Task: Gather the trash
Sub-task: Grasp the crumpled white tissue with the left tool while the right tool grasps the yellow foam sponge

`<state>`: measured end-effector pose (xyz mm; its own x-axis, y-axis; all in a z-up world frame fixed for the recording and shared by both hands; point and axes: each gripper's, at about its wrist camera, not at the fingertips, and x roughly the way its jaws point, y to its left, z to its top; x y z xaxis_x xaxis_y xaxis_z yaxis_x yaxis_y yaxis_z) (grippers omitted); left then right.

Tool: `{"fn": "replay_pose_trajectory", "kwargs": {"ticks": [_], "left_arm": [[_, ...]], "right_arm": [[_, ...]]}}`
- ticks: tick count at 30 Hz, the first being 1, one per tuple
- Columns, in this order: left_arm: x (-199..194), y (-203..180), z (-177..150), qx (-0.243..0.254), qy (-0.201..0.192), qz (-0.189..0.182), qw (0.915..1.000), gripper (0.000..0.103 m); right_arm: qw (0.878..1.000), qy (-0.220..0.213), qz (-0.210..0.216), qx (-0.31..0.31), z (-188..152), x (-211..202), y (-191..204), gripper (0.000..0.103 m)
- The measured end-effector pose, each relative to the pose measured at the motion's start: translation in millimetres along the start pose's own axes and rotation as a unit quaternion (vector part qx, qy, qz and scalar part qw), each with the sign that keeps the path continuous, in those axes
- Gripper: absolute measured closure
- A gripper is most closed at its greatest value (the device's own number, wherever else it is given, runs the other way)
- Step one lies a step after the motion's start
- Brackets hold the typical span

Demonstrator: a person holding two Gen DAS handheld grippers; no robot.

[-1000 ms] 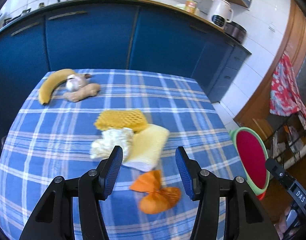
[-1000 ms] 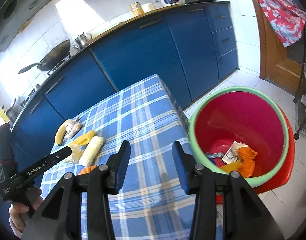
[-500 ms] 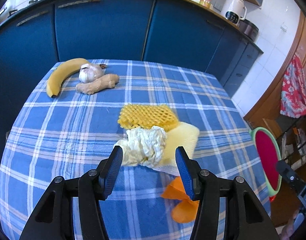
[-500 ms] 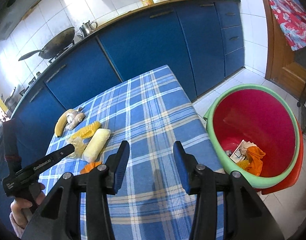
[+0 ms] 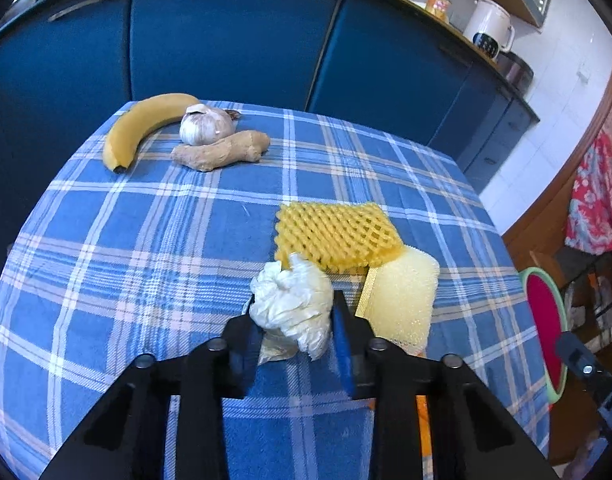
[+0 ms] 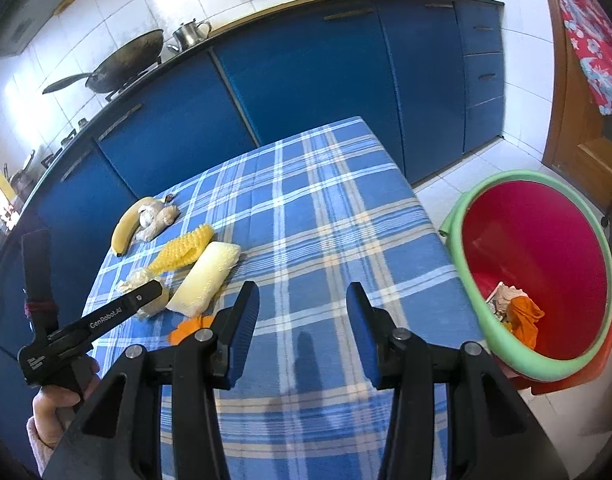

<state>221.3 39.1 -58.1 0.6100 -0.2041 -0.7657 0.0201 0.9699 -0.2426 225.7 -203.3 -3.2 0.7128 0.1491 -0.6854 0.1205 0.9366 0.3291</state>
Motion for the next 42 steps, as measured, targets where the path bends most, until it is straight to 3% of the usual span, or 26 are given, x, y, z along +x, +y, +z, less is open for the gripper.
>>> {"fn": "replay_pose_trajectory", "kwargs": {"ticks": [12,20,28,39,42], "left_arm": [[-34.6,28.9,-6.1,-0.037,-0.029,-0.022,0.9987,0.076],[-42.7,49.1,-7.9,-0.053,-0.035,0.005,0.998,0.076],[-40.1,64.2,-13.3,-0.071,-0.027,0.01,0.997,0.076],[-37.1,68.0,-15.9,-0.078,-0.022,0.007,0.9966,0.076],[-37.2,66.8,-16.7,-0.079,-0.022,0.006,0.9966,0.076]], "right_arm": [[0.999,0.032,0.027,-0.033,-1.1,30.6,44.0,0.055],[0.996,0.061,0.045,-0.045,-4.0,59.9,75.9,0.055],[0.994,0.085,0.042,-0.059,-7.3,87.0,100.2,0.055],[0.993,0.099,0.032,-0.058,-12.3,107.6,104.2,0.056],[0.993,0.098,0.03,-0.057,-12.8,107.8,103.9,0.065]]}}
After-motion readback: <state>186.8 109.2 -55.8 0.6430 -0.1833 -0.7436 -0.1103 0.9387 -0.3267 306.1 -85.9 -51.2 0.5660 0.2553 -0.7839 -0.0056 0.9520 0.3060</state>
